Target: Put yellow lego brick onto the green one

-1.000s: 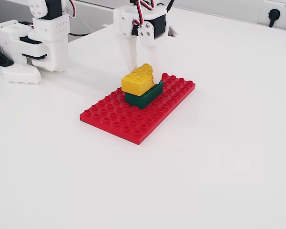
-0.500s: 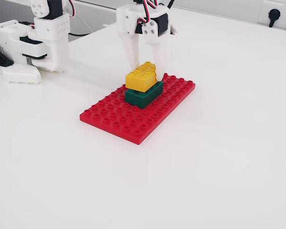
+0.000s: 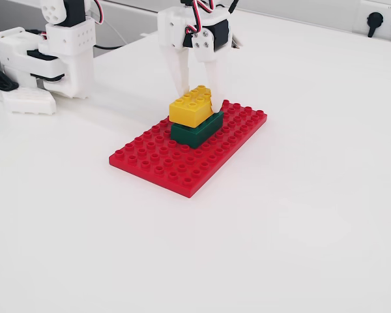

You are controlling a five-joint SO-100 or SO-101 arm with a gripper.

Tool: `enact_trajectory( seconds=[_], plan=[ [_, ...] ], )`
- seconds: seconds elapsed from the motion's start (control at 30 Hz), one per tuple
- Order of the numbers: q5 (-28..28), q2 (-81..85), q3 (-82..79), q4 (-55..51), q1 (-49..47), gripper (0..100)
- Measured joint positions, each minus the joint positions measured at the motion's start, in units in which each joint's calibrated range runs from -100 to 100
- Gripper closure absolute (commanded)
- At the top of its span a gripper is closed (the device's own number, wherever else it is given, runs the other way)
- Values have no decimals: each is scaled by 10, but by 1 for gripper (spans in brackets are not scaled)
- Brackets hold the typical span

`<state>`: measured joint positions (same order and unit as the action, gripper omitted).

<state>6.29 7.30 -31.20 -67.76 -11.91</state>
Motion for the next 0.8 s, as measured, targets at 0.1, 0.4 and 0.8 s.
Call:
enact_trajectory(
  seconds=[0.1,0.4,0.8],
  plan=[
    [0,0,0,0,0,86],
    [0,0,0,0,1,76],
    [-3,0,0,0,0,75]
  ],
)
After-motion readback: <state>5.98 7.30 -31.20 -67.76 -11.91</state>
